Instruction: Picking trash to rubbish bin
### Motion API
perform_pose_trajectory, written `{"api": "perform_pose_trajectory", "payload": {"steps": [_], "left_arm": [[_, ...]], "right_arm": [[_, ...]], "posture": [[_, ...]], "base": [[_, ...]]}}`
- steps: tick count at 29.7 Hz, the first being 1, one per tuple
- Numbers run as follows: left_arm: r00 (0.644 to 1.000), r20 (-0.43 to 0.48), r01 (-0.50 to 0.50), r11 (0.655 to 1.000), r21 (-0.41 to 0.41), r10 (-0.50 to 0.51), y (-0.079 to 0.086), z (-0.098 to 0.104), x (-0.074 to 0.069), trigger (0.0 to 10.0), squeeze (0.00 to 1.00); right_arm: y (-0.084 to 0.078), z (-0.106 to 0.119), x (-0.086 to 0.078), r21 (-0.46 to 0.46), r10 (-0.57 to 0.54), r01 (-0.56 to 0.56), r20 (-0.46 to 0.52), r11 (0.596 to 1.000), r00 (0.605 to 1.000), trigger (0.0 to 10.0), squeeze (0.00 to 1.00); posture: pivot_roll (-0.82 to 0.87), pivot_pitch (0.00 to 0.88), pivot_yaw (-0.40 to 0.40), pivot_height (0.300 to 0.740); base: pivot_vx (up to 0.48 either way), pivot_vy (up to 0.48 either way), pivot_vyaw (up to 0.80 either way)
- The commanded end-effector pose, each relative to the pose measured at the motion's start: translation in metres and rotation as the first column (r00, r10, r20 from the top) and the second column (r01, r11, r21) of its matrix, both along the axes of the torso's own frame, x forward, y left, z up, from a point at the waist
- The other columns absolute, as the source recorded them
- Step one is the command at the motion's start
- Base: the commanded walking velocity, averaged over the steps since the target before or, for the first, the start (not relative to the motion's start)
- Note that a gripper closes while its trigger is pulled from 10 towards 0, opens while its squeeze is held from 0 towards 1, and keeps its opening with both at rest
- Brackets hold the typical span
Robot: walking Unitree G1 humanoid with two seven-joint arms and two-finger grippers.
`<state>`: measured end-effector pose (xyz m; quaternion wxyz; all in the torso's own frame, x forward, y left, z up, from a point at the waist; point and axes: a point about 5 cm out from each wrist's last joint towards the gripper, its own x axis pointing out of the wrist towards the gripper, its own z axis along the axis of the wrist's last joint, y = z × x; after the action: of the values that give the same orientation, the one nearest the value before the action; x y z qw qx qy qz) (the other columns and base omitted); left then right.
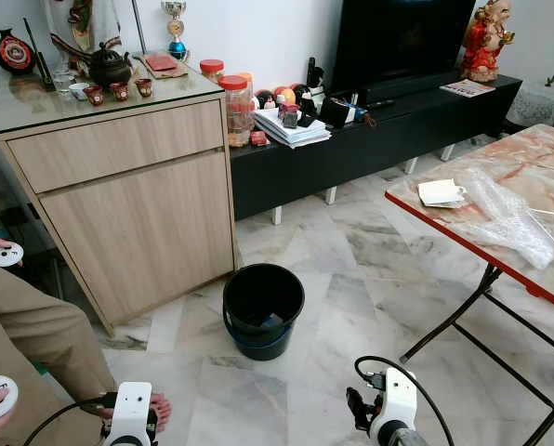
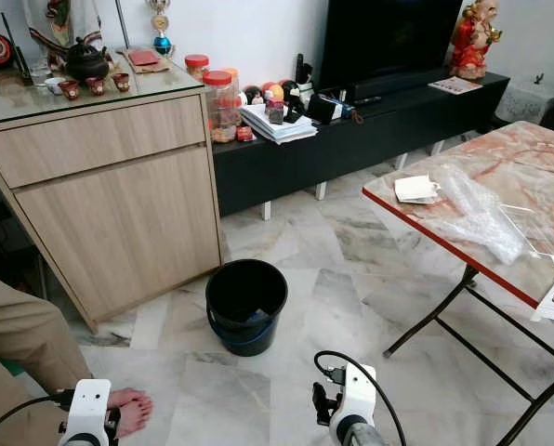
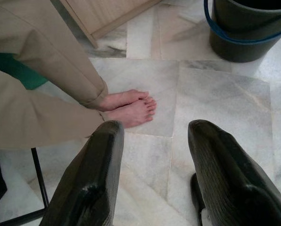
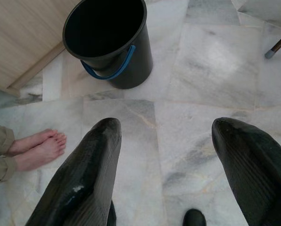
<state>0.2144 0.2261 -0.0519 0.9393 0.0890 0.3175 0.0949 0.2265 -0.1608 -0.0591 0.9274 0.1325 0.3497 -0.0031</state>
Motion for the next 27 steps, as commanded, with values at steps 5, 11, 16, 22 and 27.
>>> {"api": "perform_pose_trajectory", "payload": {"steps": [5, 11, 16, 22, 27], "left_arm": [[1.0, -0.016, 0.006, 1.0, 0.005, -0.006, 0.0, -0.001, -0.001, 10.0, 0.0], [1.0, -0.016, 0.006, 1.0, 0.005, -0.006, 0.0, -0.001, -0.001, 10.0, 0.0], [0.998, 0.005, 0.055, 0.998, -0.04, -0.055, -0.018, -0.001, 0.005, 10.0, 0.0], [0.999, 0.007, 0.052, 0.998, -0.043, -0.051, -0.018, -0.001, 0.005, 10.0, 0.0], [0.999, 0.009, 0.052, 0.998, -0.044, -0.052, -0.018, -0.001, 0.006, 10.0, 0.0]], "right_arm": [[0.0, 0.001, 0.002, -0.005, 0.004, -0.005, -0.003, 1.0, 1.0, 10.0, 0.0], [0.0, 0.001, 0.002, -0.005, 0.004, -0.005, -0.003, 1.0, 1.0, 10.0, 0.0], [0.037, -0.003, -0.006, 0.023, 0.189, -0.189, 0.015, 0.982, 0.982, 10.0, 0.0], [0.037, -0.002, -0.006, 0.022, 0.189, -0.19, 0.016, 0.982, 0.982, 10.0, 0.0], [0.037, -0.002, -0.005, 0.022, 0.191, -0.191, 0.018, 0.981, 0.982, 10.0, 0.0]], "posture": [[0.06, 0.0, -0.054, 0.74], [0.06, 0.0, -0.054, 0.74], [0.05, 0.0, -0.053, 0.74], [0.05, 0.0, -0.055, 0.74], [0.06, 0.0, -0.055, 0.74]], "base": [[0.0, 0.0, 0.0], [0.0, 0.0, 0.0], [0.0, 0.0, 0.0], [0.0, 0.0, 0.0], [0.0, 0.0, 0.0]]}}
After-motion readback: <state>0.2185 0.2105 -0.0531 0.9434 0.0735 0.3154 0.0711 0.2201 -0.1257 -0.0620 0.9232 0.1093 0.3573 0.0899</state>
